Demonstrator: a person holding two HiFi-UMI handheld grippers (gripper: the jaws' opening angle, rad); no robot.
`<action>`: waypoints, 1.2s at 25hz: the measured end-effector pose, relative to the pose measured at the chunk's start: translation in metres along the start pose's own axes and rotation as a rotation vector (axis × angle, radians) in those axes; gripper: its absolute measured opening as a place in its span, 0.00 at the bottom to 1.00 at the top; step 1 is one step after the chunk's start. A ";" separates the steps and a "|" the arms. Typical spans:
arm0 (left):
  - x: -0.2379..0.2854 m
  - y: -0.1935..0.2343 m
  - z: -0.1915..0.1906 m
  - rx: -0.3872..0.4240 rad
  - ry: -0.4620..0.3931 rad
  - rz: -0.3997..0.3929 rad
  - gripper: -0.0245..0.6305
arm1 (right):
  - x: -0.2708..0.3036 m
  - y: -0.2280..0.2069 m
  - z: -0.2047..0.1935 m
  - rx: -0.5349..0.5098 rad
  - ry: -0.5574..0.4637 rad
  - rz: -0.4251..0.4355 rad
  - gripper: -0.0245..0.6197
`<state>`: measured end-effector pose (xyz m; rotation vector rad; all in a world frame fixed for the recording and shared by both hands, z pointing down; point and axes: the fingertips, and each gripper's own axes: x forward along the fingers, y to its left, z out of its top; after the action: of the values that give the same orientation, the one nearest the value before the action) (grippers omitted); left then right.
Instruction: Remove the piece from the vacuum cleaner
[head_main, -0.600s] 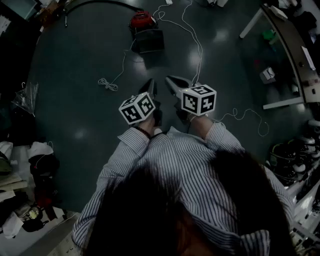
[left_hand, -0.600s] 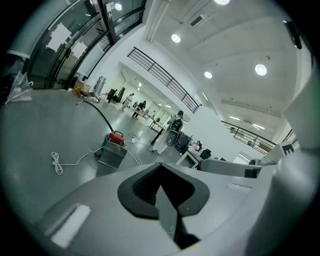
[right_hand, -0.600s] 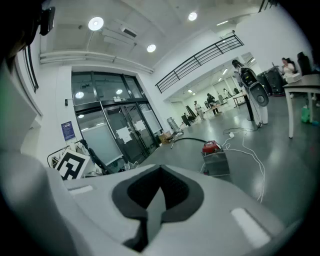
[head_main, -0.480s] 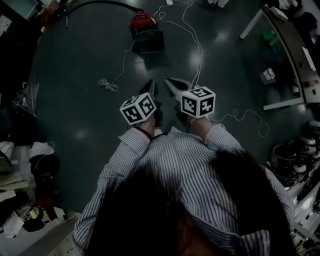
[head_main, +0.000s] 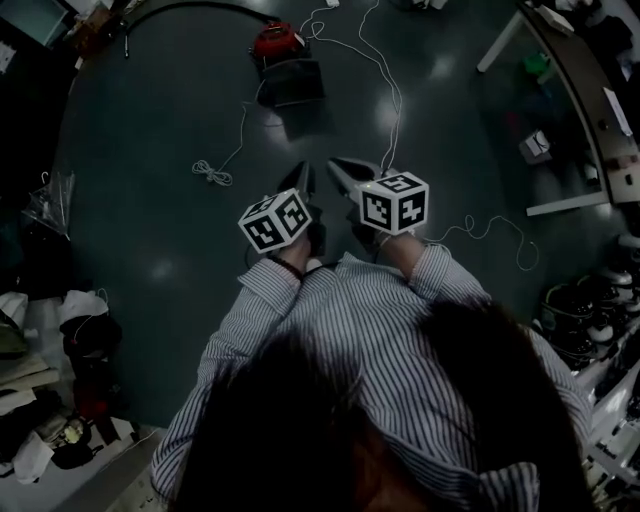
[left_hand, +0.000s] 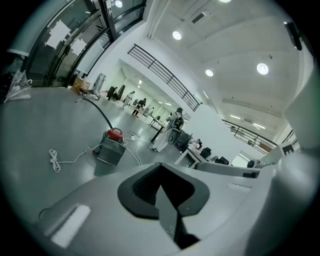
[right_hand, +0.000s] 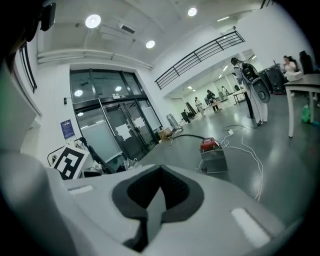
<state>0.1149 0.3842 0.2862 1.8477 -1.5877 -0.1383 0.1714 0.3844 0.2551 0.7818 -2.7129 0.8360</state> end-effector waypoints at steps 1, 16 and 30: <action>0.004 0.001 0.000 0.000 0.002 0.002 0.05 | 0.002 -0.005 0.001 0.002 -0.002 -0.002 0.04; 0.110 0.058 0.015 -0.045 0.085 0.028 0.05 | 0.091 -0.093 0.021 0.071 0.082 -0.039 0.04; 0.331 0.166 0.187 0.007 0.159 -0.081 0.05 | 0.317 -0.207 0.167 0.088 0.073 -0.045 0.04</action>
<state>-0.0335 0.0021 0.3506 1.8801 -1.4076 -0.0208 0.0110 0.0082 0.3186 0.8102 -2.6001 0.9608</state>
